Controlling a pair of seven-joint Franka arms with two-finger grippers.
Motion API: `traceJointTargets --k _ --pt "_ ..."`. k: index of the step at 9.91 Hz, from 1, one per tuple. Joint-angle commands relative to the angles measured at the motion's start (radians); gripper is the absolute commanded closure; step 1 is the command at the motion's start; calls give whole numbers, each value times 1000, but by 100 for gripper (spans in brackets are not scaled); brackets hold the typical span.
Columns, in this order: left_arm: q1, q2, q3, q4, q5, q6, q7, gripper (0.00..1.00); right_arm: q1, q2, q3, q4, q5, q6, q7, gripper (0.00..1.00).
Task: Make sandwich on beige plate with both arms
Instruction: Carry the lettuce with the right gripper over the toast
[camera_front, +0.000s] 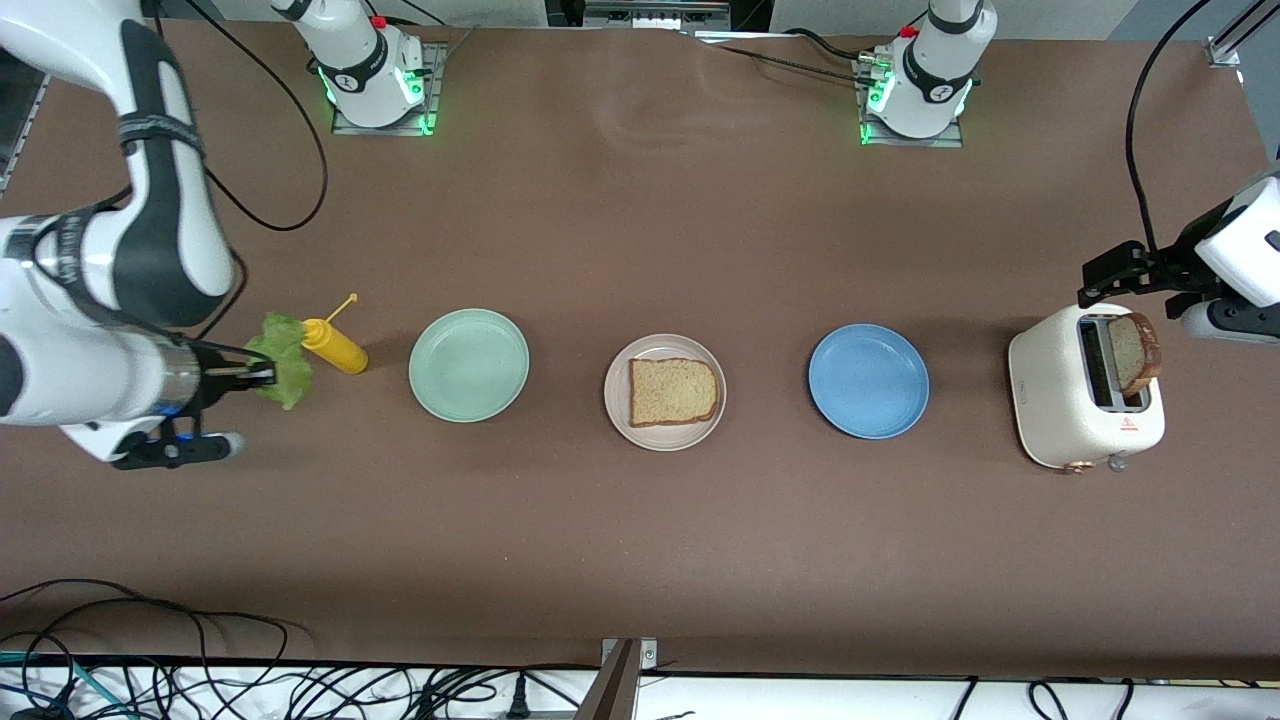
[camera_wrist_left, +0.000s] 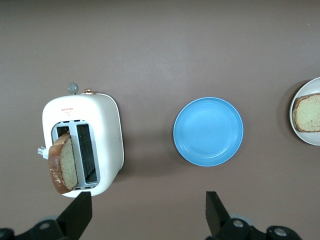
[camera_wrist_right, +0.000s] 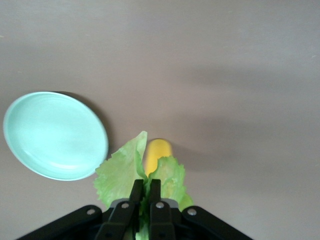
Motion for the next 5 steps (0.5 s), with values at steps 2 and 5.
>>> traceJointTargets --k 2,5 --pt "2 8 -5 8 32 -13 2 0 139 23 -2 18 111 39 337 91" --pt "2 10 -5 7 32 -13 2 0 257 84 -2 11 224 234 639 91"
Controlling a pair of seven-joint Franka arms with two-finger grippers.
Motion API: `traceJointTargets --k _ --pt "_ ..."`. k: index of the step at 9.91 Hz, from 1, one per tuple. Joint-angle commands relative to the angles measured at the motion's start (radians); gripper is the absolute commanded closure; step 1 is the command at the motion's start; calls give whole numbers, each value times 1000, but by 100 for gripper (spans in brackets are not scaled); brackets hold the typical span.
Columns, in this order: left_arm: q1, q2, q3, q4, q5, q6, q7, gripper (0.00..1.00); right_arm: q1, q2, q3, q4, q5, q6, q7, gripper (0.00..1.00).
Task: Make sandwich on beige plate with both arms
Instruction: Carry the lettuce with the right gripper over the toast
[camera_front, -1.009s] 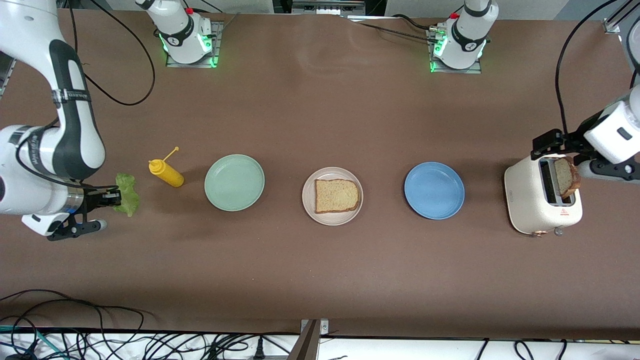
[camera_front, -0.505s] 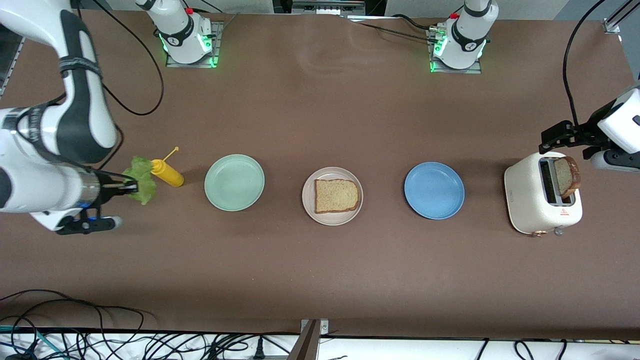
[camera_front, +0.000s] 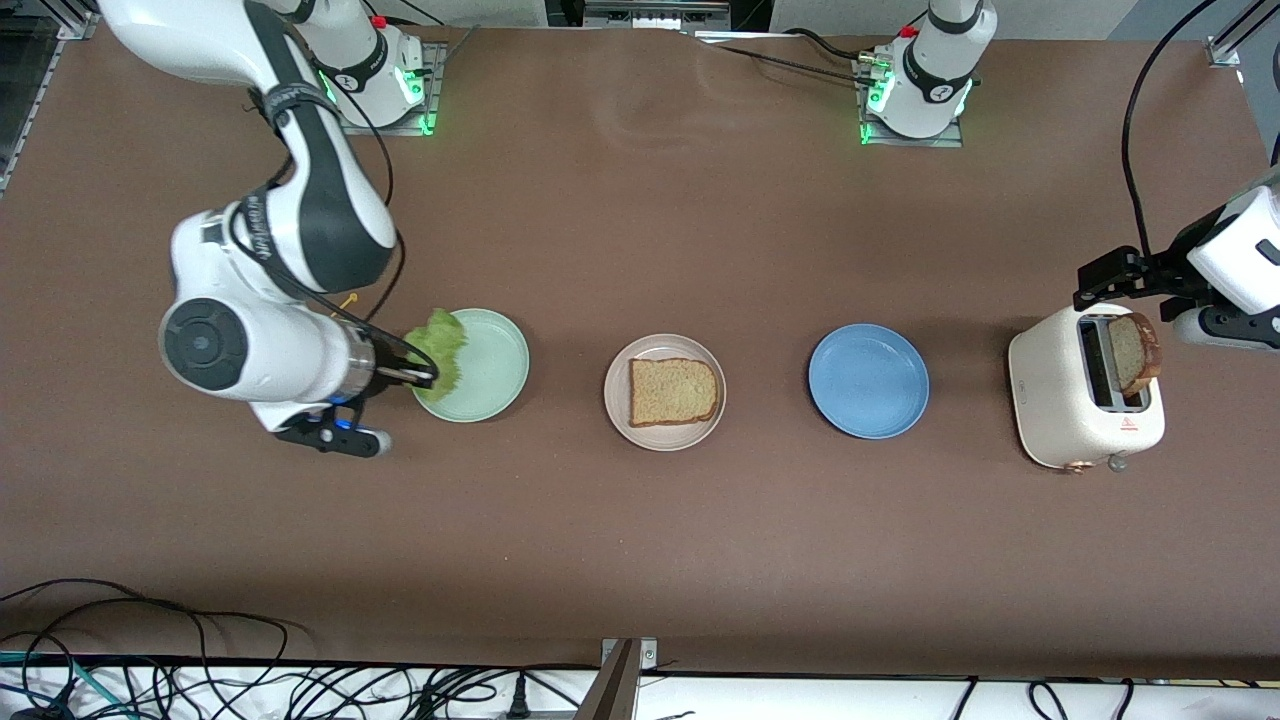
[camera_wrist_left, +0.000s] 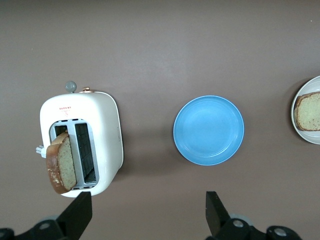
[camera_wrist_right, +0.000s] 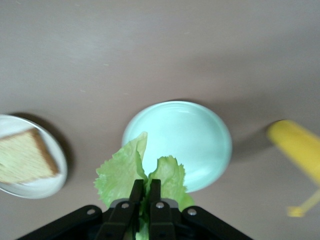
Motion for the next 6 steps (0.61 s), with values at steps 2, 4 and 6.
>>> traceJointTargets --k 2,4,6 --pt "2 3 -5 5 32 -13 2 0 129 78 -7 13 34 159 264 91" --pt "2 6 -5 5 32 -13 2 0 194 119 -1 13 46 310 428 91" --pt "2 6 -5 5 32 -13 2 0 275 168 -1 13 48 444 594 91"
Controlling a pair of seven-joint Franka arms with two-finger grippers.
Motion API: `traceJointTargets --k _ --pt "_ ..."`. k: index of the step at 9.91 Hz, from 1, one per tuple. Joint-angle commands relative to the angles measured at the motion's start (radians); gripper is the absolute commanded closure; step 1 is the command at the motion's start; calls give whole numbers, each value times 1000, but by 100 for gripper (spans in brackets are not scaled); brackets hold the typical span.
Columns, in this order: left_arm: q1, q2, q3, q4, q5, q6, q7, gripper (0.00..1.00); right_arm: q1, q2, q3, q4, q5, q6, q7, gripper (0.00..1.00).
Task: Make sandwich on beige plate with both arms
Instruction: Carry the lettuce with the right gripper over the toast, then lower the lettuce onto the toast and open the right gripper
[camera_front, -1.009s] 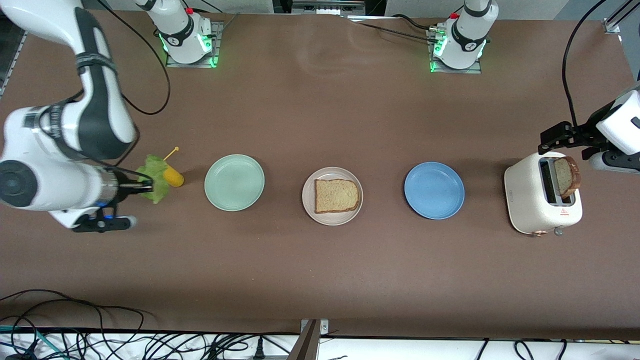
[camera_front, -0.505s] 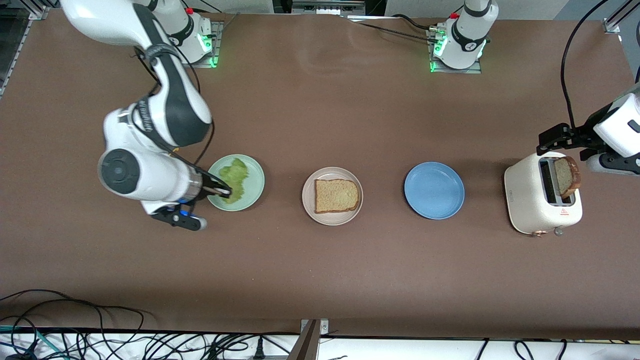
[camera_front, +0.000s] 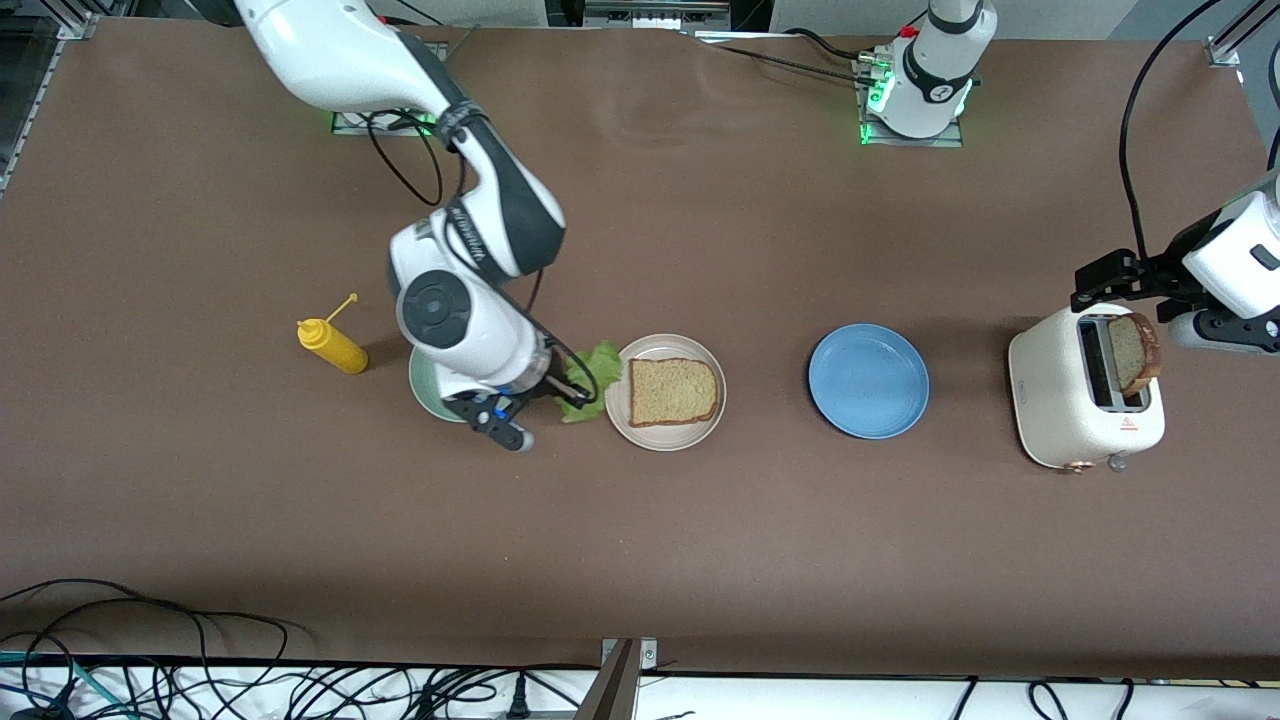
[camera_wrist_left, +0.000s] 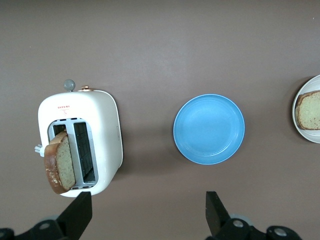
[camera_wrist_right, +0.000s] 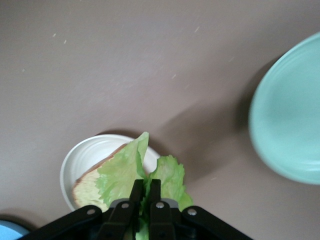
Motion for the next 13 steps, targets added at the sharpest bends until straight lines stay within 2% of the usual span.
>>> traceJointTargets --k 1,3,5,7,9,13 --pt "1 3 -5 6 32 -12 2 0 77 59 -6 15 15 121 175 91" --pt "1 4 -5 6 32 -12 2 0 120 108 -9 15 7 186 244 91" --pt "1 4 -5 6 32 -12 2 0 152 148 -12 15 1 243 281 84" --pt "1 4 -5 6 32 -12 2 0 154 151 -15 15 -40 243 283 0" --pt "1 6 -5 6 32 -12 2 0 153 141 -18 21 -100 240 283 0" --pt "1 9 -5 6 32 -12 2 0 154 87 -38 22 -106 231 280 0"
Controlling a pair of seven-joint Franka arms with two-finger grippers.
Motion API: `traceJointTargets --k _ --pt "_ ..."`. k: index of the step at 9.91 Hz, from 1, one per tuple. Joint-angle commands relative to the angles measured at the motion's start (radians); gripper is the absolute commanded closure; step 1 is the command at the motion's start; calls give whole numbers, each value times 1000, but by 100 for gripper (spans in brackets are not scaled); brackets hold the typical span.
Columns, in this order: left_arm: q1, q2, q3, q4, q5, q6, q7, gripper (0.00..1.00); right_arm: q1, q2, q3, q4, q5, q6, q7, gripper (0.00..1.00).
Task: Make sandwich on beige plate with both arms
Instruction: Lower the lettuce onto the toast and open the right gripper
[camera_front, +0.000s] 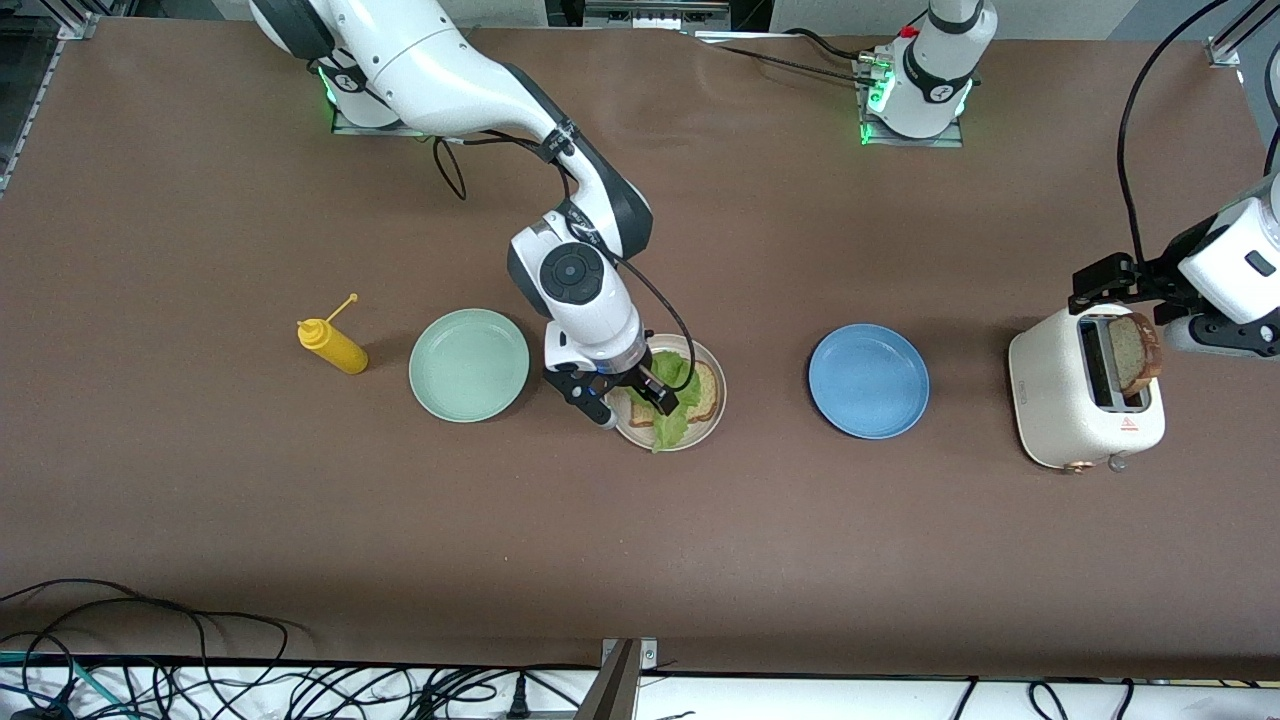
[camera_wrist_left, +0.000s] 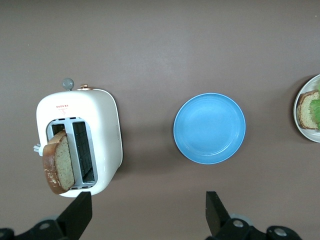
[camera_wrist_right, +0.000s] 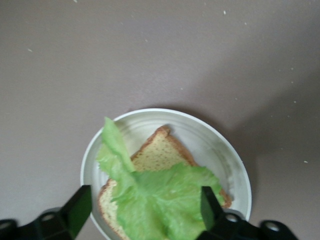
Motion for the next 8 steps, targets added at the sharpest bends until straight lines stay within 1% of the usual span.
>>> traceJointTargets --k 1,3,6,8 --pt "1 3 -5 7 32 -11 2 0 2 -52 -11 -5 -18 -30 12 0" --pt "1 1 -5 7 32 -11 3 0 0 -104 -78 -5 -18 -169 -23 0" --pt "1 0 -5 8 32 -11 5 0 -1 -208 -193 -10 -15 -442 -351 0" --pt "1 0 -4 8 32 -11 6 0 -1 -242 -278 -15 -18 -655 -636 0"
